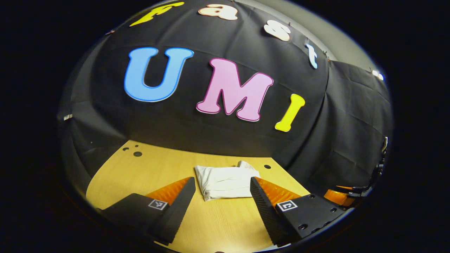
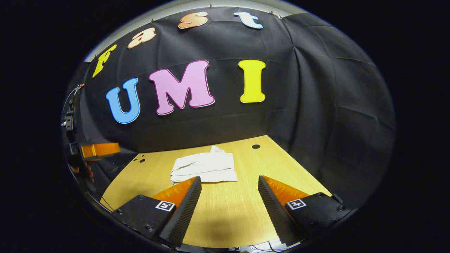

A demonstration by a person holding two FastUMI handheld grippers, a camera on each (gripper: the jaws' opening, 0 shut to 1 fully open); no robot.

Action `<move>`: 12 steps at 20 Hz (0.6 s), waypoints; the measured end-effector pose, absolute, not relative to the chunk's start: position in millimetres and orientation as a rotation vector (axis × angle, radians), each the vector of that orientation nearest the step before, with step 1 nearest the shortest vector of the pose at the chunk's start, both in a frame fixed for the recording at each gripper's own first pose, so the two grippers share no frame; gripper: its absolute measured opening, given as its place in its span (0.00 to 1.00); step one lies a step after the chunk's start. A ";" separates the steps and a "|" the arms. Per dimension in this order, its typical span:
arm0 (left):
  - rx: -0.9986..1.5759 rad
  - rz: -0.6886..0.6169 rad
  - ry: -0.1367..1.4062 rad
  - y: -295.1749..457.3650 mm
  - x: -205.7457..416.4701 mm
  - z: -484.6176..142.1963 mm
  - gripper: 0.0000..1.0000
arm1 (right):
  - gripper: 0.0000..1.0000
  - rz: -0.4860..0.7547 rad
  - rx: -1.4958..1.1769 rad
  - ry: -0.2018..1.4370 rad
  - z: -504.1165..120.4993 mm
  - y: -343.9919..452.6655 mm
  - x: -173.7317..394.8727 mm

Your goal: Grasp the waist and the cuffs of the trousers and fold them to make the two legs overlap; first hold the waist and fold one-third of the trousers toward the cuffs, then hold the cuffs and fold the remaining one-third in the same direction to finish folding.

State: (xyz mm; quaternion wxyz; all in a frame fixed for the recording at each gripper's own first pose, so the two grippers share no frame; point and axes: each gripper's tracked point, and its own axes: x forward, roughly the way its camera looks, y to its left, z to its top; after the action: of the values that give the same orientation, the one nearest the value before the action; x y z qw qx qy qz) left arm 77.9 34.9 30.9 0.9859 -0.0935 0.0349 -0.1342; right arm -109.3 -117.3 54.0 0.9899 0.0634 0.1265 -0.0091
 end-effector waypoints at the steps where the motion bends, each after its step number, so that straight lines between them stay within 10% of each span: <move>1: -0.185 -0.244 0.064 43.7 63.8 25.1 0.97 | 0.98 -0.026 0.140 0.247 57.1 -113.5 -116.8; 12: -0.201 -0.154 0.064 56.0 -34.3 -23.6 0.97 | 0.99 0.100 0.149 0.315 29.9 -21.6 -192.7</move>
State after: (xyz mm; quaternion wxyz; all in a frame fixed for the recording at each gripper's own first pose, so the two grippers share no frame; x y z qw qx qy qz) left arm -34.3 56.0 -23.6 0.9915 -0.1003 0.0318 -0.0767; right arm -192.7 -21.6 29.9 0.9836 0.0739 0.1568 0.0499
